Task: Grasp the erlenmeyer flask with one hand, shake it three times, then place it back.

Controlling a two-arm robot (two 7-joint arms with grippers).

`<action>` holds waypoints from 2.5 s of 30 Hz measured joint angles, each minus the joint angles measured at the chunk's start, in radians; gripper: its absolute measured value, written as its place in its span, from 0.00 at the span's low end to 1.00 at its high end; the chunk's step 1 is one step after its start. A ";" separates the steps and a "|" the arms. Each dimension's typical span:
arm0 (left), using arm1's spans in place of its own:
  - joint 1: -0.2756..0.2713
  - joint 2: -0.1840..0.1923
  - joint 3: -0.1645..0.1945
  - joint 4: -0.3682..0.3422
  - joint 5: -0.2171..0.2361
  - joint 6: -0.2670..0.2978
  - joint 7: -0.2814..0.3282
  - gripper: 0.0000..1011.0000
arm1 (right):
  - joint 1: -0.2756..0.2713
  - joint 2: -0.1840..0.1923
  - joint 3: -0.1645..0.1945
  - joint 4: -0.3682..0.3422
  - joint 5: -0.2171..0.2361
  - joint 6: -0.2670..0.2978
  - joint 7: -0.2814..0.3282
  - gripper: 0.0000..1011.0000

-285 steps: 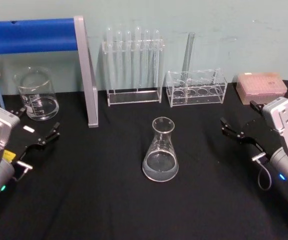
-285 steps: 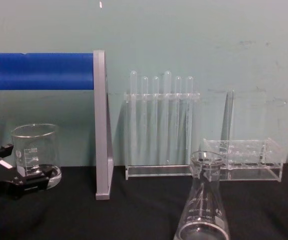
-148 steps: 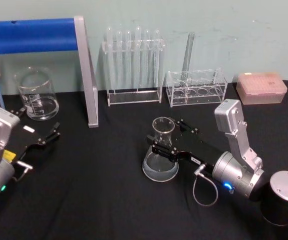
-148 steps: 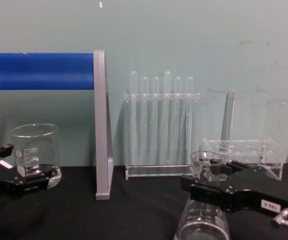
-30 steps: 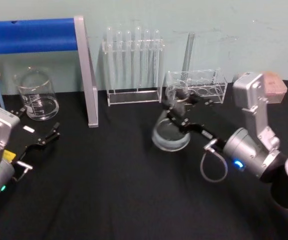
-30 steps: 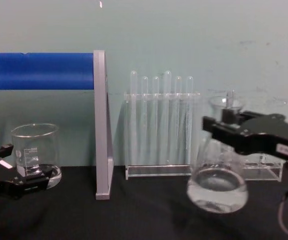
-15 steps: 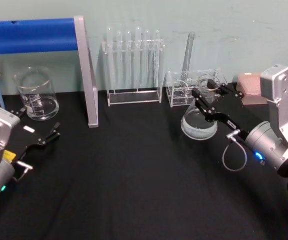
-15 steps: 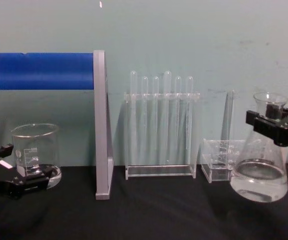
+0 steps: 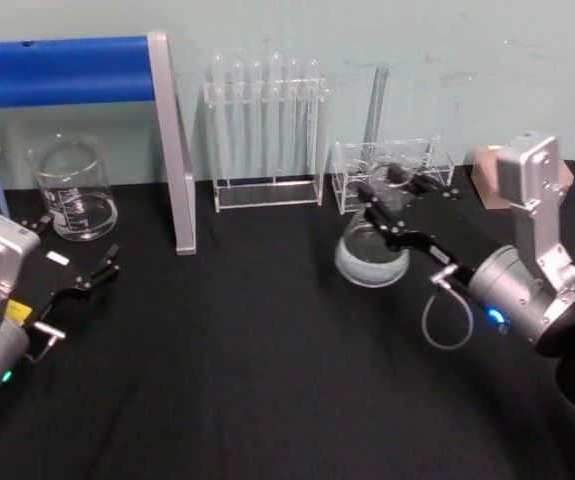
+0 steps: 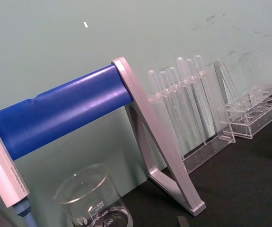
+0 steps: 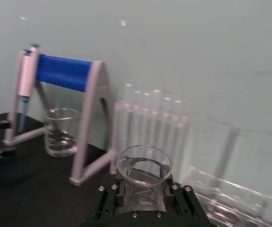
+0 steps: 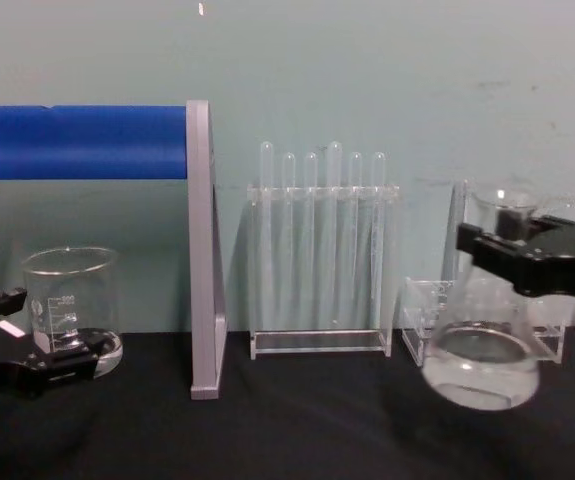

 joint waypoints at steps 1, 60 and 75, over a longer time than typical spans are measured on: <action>0.000 0.000 0.000 0.000 0.000 0.000 0.000 0.99 | 0.000 -0.001 -0.004 -0.002 0.000 0.000 0.004 0.44; 0.000 0.000 0.000 0.000 0.000 0.000 0.000 0.99 | 0.010 0.031 -0.102 -0.032 0.049 -0.011 0.029 0.44; 0.000 0.000 0.000 0.000 0.000 0.000 0.000 0.99 | -0.017 0.025 0.014 -0.020 0.030 -0.014 -0.038 0.44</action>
